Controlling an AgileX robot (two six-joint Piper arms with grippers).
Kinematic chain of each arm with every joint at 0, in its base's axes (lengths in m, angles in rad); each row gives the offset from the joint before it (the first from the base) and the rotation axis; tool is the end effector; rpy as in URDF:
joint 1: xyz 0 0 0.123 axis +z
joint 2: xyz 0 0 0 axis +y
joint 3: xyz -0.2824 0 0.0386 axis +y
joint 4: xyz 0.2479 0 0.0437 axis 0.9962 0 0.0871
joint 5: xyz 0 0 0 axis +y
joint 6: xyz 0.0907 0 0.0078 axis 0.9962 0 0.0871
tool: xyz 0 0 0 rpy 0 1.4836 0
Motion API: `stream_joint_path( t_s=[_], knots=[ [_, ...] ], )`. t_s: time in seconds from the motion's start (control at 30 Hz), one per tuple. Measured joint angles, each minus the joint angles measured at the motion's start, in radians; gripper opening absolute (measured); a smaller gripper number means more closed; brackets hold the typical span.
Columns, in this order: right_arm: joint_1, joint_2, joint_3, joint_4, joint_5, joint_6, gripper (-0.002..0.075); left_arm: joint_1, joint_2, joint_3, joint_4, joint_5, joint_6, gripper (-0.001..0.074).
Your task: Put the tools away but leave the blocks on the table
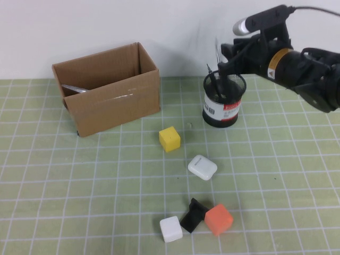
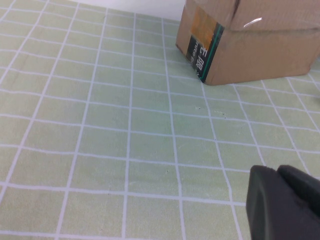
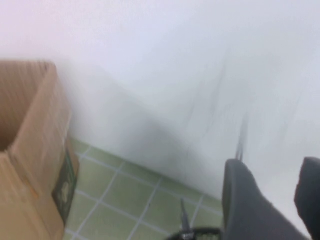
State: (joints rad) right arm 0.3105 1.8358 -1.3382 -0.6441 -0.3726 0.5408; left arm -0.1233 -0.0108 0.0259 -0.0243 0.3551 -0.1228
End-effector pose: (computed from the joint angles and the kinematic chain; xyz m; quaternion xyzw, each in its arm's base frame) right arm 0.4112 0.1528 0.2959 -0.2118 0.7124 0.1610 0.6494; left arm 0.0526 -0.0073 0.1730 -0.0064 0.7997 -0.0838 0.5945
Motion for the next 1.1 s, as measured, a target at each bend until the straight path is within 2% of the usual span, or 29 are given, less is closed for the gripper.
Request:
stream_joint_path(
  t_s=[0.4,0.53,0.67,0.83,1.1],
  knots=[
    [0.0,-0.075,0.0,-0.022,0.027,0.056,0.02,0.0,0.0,0.0,0.0,0.0,0.0,-0.0004],
    [0.0,-0.219,0.0,-0.113,0.221,0.103,0.0163,0.0,0.0,0.0,0.0,0.0,0.0,-0.0004],
    [0.019,-0.381,0.003,-0.152,0.515,0.107,-0.0009,0.0,0.0,0.0,0.0,0.0,0.0,-0.0004],
    [0.063,-0.559,0.085,-0.145,0.713,-0.001,-0.0006,0.0,0.0,0.0,0.0,0.0,0.0,-0.0004],
    [0.128,-0.84,0.321,-0.086,0.761,-0.008,-0.0006,0.0,0.0,0.0,0.0,0.0,0.0,-0.0004]
  ],
)
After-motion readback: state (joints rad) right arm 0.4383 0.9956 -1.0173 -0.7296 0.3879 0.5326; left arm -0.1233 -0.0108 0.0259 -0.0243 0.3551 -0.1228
